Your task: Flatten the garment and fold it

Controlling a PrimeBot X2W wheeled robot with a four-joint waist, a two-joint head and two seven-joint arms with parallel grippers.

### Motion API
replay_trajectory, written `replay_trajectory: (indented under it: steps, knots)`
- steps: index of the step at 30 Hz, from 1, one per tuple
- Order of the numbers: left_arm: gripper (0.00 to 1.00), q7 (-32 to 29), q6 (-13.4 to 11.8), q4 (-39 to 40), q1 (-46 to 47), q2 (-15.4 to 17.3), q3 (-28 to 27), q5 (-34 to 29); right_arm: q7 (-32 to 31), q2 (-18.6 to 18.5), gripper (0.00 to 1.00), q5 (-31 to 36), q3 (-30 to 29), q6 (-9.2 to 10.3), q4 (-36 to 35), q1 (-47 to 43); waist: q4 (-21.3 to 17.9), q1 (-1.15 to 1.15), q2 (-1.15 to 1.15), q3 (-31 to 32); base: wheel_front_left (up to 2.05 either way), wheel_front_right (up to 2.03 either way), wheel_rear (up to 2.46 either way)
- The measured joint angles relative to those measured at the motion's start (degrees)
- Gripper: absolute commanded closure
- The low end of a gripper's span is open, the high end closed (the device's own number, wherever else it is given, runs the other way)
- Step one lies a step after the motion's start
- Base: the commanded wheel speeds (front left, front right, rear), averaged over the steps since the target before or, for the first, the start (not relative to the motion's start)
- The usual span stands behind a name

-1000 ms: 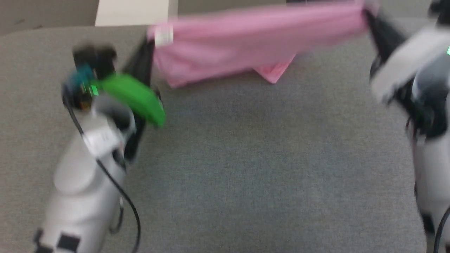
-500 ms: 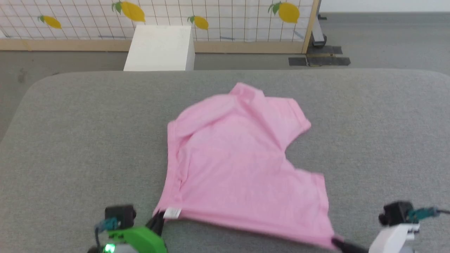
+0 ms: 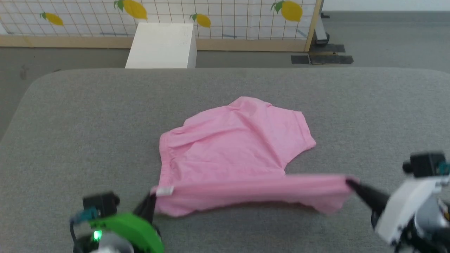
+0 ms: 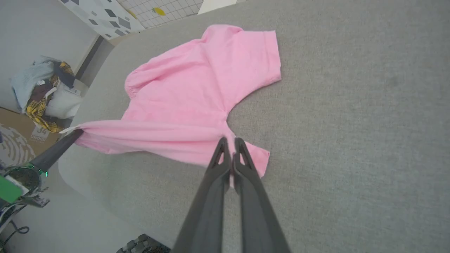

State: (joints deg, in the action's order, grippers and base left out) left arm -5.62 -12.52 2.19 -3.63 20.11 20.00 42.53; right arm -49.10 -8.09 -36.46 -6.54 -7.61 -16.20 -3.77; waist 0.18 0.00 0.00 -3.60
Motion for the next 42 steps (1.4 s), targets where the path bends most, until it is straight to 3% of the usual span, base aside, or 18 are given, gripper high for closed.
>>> replay_trajectory:
  steps: [8,16,22,29,30,38,42]
  knots:
    - [1.0,-4.12,0.88,-7.57,19.2,-1.66,0.58,-0.13,6.73,0.64,1.0,9.59,1.42,0.0,14.5,21.89,1.1,0.0,0.0,-4.43,0.0,0.0,0.0]
    - [1.0,-3.27,3.49,-18.75,32.86,-4.78,0.63,-0.16,16.7,1.9,1.0,18.7,2.78,0.0,32.66,41.01,2.17,0.0,0.0,-11.54,0.0,0.0,0.0]
    - [1.0,-1.79,5.17,-24.13,37.94,-6.13,0.75,-0.16,20.85,3.0,1.0,22.99,2.63,0.01,43.98,50.17,3.28,0.0,0.0,-16.72,0.0,0.0,0.0]
    - [1.0,-1.0,6.71,-28.39,39.43,-7.61,0.91,0.48,24.59,3.32,1.0,25.32,4.66,0.01,53.13,54.18,4.75,0.01,0.0,-20.33,0.0,0.0,0.0]
    - [0.0,-0.48,7.47,-29.05,39.75,-7.95,0.92,0.87,26.49,3.34,0.0,25.19,5.2,0.01,54.45,54.6,5.08,0.01,0.0,-20.47,0.0,0.0,0.0]
    - [0.0,8.25,8.35,-25.87,38.35,-6.9,-1.25,0.76,36.49,1.57,0.0,21.6,7.25,0.02,55.51,53.34,5.14,0.01,0.0,-16.96,0.0,0.0,0.0]
    - [0.0,15.8,6.45,-20.71,32.47,-3.81,-1.19,-4.48,36.06,-0.65,0.0,21.73,9.5,0.02,54.69,47.25,4.87,0.01,0.0,-13.84,0.0,0.0,0.0]
